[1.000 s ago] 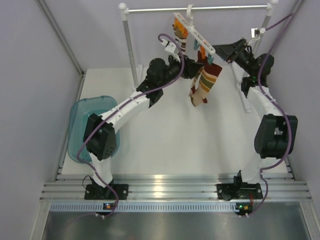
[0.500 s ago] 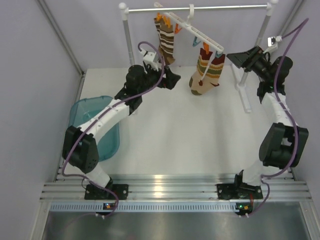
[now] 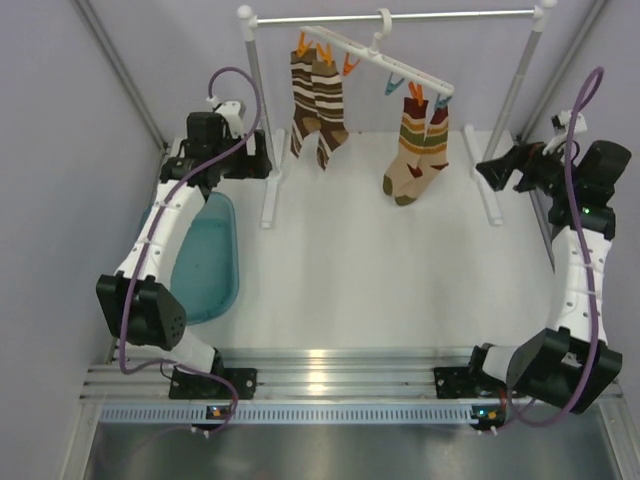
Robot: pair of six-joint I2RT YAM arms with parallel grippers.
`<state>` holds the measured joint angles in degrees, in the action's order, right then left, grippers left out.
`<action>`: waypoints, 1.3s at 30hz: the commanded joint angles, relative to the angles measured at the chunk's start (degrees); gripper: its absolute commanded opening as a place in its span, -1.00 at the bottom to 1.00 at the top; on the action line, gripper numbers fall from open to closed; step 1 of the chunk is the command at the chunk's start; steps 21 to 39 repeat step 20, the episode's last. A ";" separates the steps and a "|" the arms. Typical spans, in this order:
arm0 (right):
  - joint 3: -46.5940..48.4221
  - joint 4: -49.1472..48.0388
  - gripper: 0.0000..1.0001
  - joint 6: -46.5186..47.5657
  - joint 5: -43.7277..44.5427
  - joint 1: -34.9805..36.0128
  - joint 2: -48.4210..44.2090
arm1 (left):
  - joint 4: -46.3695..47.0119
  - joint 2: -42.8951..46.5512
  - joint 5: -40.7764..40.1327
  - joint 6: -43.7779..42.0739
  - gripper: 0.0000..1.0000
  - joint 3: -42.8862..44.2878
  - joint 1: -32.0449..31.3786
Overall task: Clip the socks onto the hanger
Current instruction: Reset both arms
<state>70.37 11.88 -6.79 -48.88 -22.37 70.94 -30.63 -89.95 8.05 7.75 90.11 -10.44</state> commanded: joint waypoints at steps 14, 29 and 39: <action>-15.43 25.56 0.99 29.02 10.39 0.22 -19.95 | -6.37 24.89 -5.15 -12.23 0.96 -26.54 2.35; -17.98 25.21 1.00 27.53 9.07 0.48 -25.76 | -5.05 30.27 -5.24 -11.18 0.96 -30.25 2.35; -17.98 25.21 1.00 27.53 9.07 0.48 -25.76 | -5.05 30.27 -5.24 -11.18 0.96 -30.25 2.35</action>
